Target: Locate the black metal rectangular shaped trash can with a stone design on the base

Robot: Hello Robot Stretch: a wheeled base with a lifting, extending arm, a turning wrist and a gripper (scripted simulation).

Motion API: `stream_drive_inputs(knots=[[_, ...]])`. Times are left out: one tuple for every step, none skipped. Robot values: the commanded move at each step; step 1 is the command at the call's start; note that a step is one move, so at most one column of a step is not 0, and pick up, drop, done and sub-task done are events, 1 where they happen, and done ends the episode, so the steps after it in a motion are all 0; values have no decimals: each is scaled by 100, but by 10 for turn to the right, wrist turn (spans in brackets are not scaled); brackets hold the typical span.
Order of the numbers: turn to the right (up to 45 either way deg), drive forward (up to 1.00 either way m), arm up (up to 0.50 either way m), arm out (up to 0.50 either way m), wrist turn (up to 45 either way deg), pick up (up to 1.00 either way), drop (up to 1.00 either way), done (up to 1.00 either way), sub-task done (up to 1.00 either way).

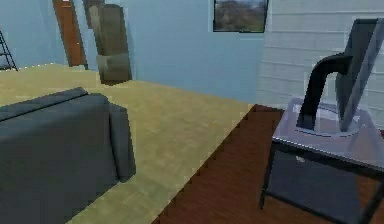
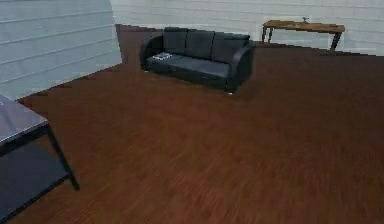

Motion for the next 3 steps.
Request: stream_drive_inputs(knots=[[0,100,0,0,0,0,0,0,0],[0,70,0,0,0,0,0,0,0],[-420,0,0,0,0,0,0,0,0]])
